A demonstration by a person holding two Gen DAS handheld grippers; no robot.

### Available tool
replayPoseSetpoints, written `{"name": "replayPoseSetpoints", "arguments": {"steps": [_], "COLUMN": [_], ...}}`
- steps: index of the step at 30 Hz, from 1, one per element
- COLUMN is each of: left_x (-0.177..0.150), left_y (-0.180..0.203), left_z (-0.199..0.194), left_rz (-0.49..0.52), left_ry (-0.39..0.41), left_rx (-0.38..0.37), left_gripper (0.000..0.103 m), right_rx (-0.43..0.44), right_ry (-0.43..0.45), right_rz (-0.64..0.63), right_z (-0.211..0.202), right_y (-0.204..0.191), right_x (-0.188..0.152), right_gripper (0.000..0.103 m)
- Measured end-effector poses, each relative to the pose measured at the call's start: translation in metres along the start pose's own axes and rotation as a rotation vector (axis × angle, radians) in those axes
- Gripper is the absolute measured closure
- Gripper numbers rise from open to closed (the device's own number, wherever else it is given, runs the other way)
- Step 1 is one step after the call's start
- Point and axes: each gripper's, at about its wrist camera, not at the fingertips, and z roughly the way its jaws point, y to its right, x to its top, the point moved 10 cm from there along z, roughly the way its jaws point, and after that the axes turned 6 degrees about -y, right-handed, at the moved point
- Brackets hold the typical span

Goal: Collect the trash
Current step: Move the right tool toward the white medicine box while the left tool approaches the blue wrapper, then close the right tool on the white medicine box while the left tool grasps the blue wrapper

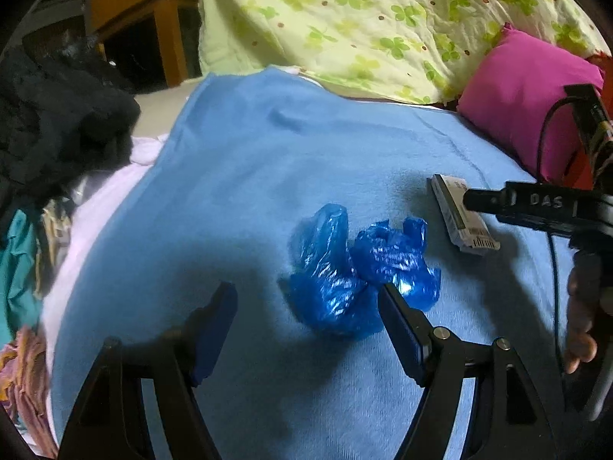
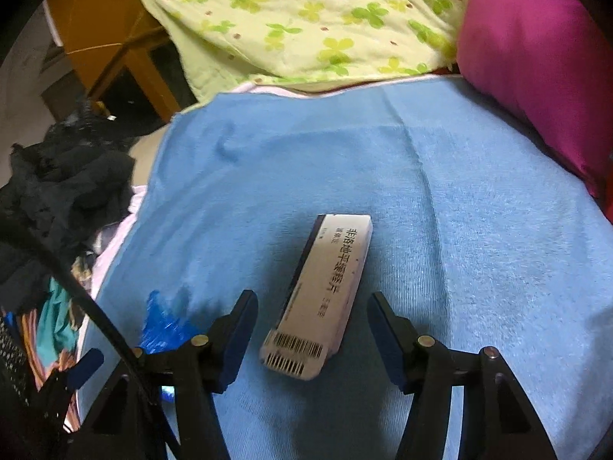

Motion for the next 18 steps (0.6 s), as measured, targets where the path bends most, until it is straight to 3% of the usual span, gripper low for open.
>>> {"name": "replayPoseSetpoints", "arguments": {"steps": [7, 10, 14, 18], "left_x": [0.010, 0.012, 0.015, 0.012], "left_y": [0.006, 0.009, 0.009, 0.012], "left_z": [0.014, 0.021, 0.023, 0.022], "left_rz": [-0.022, -0.026, -0.079, -0.084], "left_ry": [-0.016, -0.030, -0.044, -0.054], "left_rx": [-0.059, -0.102, -0.197, -0.244], "left_gripper": [0.027, 0.027, 0.027, 0.027], "right_rx": [-0.069, -0.096, -0.074, -0.049], "right_ry": [-0.051, -0.059, -0.063, -0.066], "right_rz": [0.002, -0.009, -0.010, 0.008], "right_z": [0.026, 0.031, 0.029, 0.023], "right_y": [0.004, 0.009, 0.013, 0.018], "right_x": [0.002, 0.001, 0.003, 0.001], "right_gripper": [0.041, 0.055, 0.060, 0.061]}}
